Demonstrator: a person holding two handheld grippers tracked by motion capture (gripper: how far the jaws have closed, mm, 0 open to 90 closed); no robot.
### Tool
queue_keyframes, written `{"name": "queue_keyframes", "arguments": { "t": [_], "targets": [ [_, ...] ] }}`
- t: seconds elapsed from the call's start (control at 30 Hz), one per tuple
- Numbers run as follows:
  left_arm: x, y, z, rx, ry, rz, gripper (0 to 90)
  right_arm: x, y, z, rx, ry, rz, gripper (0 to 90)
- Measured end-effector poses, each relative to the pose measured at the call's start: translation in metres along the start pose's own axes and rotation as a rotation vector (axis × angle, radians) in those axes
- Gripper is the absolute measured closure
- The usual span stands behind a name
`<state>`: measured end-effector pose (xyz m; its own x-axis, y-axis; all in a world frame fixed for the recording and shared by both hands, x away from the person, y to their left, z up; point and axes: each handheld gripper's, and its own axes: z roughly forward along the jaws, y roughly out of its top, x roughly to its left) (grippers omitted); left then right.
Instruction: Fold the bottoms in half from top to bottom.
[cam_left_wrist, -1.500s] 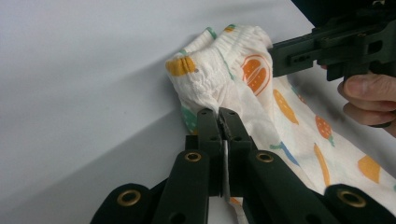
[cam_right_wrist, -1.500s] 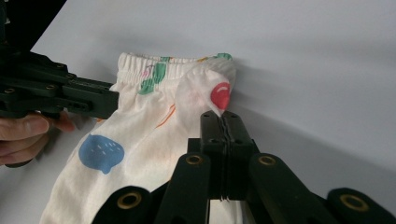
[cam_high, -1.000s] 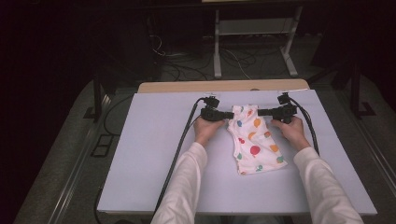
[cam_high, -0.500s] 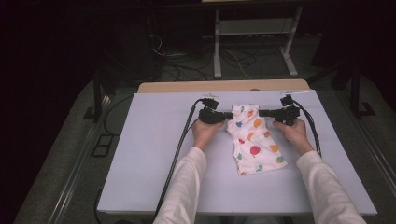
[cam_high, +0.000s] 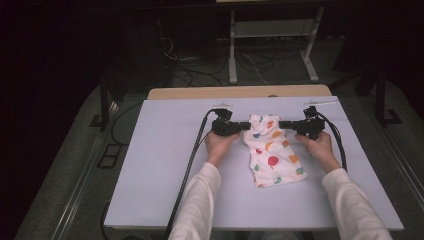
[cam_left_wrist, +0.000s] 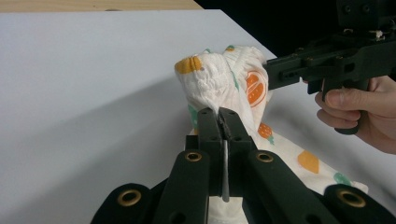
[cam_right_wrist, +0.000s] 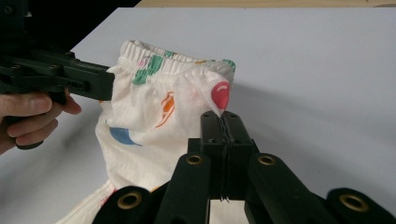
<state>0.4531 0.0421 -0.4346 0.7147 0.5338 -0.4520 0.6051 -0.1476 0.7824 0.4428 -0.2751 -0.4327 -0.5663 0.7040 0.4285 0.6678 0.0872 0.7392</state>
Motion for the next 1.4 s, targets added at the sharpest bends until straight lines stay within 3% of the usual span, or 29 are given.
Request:
{"name": "queue_keyframes", "arguments": {
  "t": [0.5,0.7,1.4],
  "targets": [
    [-0.011,-0.006,-0.006,-0.014,-0.014,-0.031,88.2,0.011,-0.012,-0.009,-0.003,0.002,-0.031,88.0],
    [-0.015,-0.009,-0.01,-0.008,-0.016,-0.024,88.2,0.014,-0.014,-0.012,-0.001,0.005,-0.041,88.0],
    [-0.03,-0.018,-0.013,-0.013,-0.065,-0.05,88.1,0.018,-0.017,-0.033,-0.018,0.019,-0.033,88.0]
  ]
}}
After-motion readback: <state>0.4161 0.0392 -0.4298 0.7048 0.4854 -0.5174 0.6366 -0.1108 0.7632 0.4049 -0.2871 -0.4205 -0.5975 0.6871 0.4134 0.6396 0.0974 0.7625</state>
